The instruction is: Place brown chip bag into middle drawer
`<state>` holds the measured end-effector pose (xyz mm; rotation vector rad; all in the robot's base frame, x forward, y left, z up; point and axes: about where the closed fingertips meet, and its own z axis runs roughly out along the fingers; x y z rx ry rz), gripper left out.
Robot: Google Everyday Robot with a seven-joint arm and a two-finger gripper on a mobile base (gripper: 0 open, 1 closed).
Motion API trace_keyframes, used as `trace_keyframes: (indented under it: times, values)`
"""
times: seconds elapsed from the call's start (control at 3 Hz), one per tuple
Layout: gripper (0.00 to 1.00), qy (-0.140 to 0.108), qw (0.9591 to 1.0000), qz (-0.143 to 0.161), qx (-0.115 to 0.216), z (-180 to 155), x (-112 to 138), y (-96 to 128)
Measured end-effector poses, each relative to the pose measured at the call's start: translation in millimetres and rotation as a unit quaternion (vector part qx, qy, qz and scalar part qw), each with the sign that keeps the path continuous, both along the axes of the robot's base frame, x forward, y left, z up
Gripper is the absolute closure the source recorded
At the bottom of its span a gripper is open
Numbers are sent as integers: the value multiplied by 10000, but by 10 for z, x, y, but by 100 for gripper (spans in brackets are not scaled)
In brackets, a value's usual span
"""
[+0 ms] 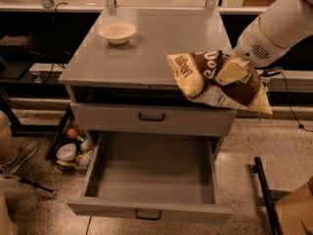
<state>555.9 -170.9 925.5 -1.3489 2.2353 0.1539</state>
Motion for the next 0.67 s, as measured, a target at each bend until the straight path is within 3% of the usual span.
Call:
trace_keyframes:
  times: [0.33, 0.67]
  values:
    - [100, 361, 9993, -122, 50, -312, -346, 69]
    - [100, 858, 9957, -318, 163, -837, -755, 159]
